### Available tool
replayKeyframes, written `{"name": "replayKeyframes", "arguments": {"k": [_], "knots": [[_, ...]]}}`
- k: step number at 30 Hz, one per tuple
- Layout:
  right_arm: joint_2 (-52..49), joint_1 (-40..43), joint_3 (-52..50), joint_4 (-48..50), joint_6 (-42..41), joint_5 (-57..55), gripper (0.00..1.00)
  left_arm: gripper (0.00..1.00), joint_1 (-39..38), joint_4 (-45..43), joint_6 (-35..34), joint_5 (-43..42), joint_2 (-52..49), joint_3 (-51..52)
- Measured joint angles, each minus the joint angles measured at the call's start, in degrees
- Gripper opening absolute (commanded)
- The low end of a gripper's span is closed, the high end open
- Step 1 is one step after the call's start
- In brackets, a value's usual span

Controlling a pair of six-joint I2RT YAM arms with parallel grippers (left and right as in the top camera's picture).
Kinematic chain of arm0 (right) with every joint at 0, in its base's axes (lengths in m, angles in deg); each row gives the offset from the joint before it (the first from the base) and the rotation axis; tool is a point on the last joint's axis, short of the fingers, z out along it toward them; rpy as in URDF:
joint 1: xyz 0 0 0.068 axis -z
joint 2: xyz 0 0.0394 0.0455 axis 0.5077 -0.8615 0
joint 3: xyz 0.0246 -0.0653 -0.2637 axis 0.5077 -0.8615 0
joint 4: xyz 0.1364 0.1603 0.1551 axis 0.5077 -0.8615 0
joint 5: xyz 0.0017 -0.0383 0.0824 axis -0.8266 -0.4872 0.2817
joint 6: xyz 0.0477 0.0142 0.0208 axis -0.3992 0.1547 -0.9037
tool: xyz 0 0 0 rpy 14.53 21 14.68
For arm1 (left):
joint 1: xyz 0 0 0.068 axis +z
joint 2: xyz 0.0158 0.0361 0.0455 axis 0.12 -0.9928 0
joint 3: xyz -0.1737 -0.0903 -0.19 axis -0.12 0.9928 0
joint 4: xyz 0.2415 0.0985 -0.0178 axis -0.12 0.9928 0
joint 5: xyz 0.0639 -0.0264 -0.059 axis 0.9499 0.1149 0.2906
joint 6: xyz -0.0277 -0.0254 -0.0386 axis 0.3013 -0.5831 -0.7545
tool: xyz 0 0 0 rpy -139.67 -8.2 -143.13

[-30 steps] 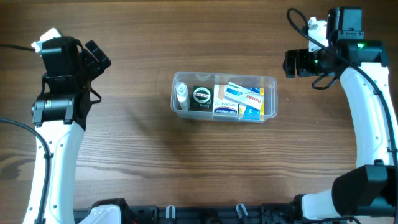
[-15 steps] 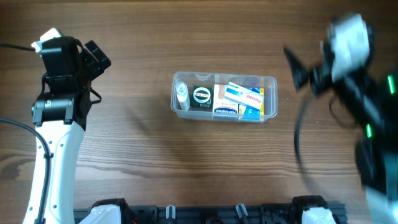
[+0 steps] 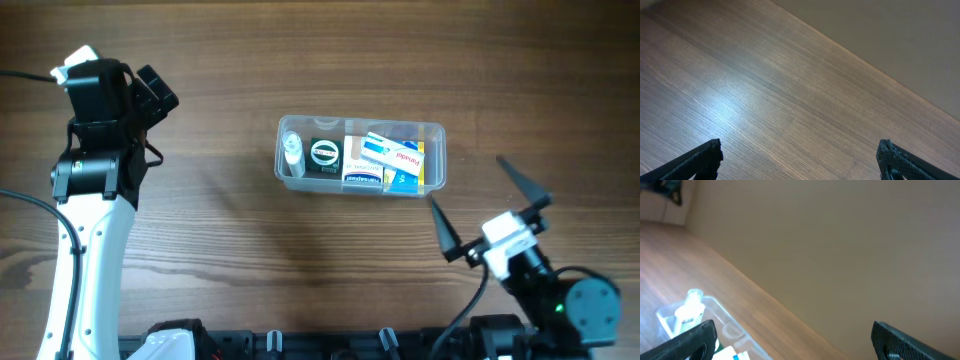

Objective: Pack container

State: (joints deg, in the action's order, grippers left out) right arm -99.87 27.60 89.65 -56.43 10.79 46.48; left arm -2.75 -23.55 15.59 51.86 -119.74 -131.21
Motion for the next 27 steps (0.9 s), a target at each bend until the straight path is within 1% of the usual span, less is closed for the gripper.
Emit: {"name": "replayKeyframes", "arguments": {"k": [3,5,13,18,27], "knots": [[3.89,0.00,-7.50,6.62,0.28,1.68,0.99,1.00,0.00,0.02,0.00,0.00,0.00,0.00],[4.87,0.00,-11.04,9.22,0.42,2.08,1.00,1.00,0.00,0.00,0.00,0.02,0.00,0.00],[6.25,0.00,-20.06,16.55,0.42,2.10,1.00,1.00,0.00,0.00,0.02,0.02,0.00,0.00],[10.78,0.00,-24.50,18.60,0.44,1.57,1.00,1.00,0.00,-0.04,0.02,0.02,0.00,0.00],[11.37,0.00,-25.88,17.79,2.38,1.20,1.00,1.00,0.00,0.02,0.00,0.02,0.00,0.00]]}}
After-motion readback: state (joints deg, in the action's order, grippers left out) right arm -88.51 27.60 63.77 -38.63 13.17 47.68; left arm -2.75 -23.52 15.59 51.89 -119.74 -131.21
